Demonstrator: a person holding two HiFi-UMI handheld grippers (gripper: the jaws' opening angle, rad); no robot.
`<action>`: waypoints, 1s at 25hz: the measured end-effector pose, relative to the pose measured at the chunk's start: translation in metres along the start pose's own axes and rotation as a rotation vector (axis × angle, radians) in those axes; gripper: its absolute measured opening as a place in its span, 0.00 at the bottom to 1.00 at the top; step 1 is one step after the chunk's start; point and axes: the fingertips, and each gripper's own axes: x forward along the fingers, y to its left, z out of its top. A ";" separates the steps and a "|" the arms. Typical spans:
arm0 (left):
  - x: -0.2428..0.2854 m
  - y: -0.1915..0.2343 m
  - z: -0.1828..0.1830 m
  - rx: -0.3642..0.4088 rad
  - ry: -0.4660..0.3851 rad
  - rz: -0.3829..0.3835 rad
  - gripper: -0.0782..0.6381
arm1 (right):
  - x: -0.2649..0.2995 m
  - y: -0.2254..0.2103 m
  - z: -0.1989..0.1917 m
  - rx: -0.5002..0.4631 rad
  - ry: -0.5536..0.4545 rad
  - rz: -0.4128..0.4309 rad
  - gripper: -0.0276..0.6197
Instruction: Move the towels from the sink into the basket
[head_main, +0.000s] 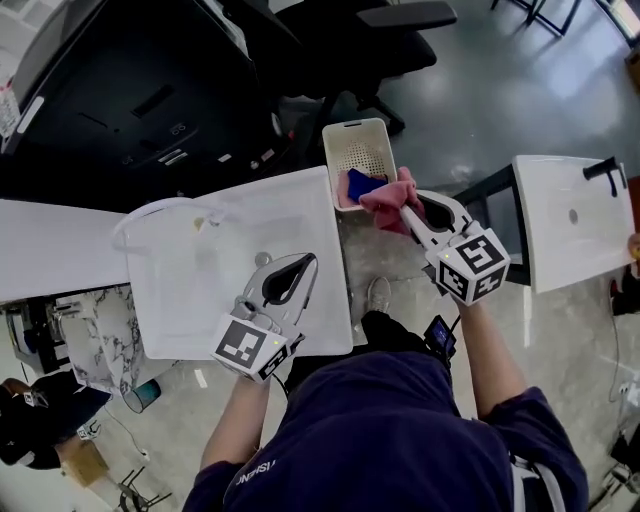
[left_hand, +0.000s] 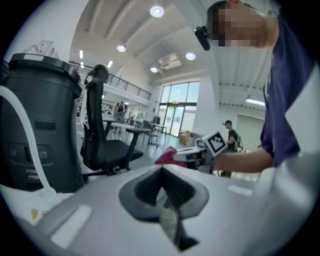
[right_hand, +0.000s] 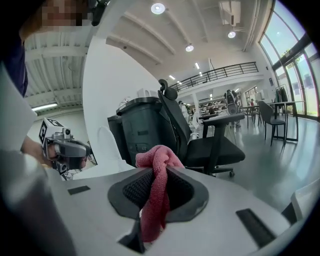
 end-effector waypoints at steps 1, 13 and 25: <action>0.006 0.001 -0.001 -0.004 0.006 0.007 0.11 | 0.003 -0.007 -0.001 0.003 0.003 0.006 0.14; 0.048 0.019 -0.005 -0.048 0.050 0.073 0.11 | 0.044 -0.069 -0.003 0.030 0.021 0.042 0.14; 0.064 0.044 -0.023 -0.114 0.123 0.138 0.11 | 0.104 -0.108 -0.019 0.034 0.070 0.088 0.14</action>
